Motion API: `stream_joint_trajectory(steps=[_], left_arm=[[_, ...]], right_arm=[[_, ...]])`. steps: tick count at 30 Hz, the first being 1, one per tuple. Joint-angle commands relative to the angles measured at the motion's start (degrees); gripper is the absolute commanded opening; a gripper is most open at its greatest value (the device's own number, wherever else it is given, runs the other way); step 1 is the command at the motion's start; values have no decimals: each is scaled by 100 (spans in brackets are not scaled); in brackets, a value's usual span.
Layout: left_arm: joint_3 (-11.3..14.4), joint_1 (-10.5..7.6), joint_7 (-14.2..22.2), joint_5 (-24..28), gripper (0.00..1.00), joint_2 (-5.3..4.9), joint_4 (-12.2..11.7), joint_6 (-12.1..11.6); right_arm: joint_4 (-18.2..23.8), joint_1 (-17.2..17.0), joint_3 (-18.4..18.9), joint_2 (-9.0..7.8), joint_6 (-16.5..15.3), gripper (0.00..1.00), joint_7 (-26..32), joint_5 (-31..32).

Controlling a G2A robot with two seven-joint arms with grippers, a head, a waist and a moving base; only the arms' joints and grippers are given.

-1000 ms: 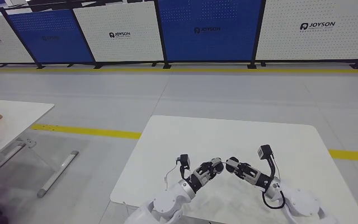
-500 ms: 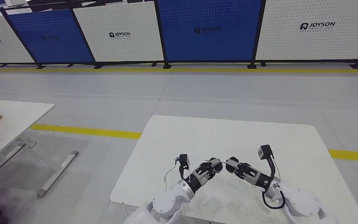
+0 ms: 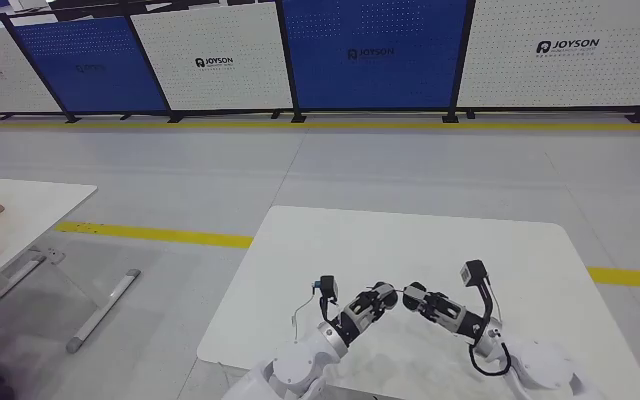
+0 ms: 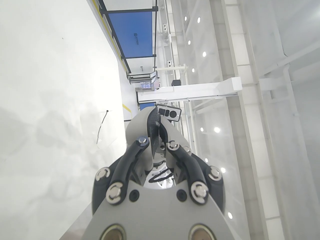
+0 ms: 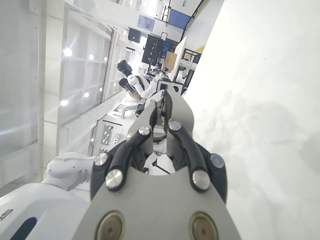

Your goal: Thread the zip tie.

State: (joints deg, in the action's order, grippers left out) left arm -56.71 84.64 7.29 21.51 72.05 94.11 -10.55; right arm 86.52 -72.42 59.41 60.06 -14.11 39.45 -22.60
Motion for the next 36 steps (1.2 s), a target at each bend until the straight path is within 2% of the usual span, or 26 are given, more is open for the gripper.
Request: stream_joint_trajectory(steps=[1, 6, 9, 11, 33, 36], left_arm=[[-54, 23, -16, 39, 0, -7, 39, 29], [-305, 114, -91, 132, 0, -44, 143, 127], [-476, 180, -201, 120, 0, -70, 209, 237], [-538, 220, -136, 133, 0, -86, 229, 362], [-538, 220, -136, 133, 0, -86, 229, 362], [-548, 183, -181, -74, 0, -91, 213, 357]], right_arm=[[62, -73, 119, -25, 8, 100, 62, -8], [231, -346, 528, -107, 3, 100, 218, -132], [385, -563, 776, -148, 5, 100, 120, -145], [512, -705, 897, -168, 34, 100, 142, -241], [512, -705, 897, -168, 34, 100, 142, -241], [512, -705, 897, -168, 34, 100, 142, -241]])
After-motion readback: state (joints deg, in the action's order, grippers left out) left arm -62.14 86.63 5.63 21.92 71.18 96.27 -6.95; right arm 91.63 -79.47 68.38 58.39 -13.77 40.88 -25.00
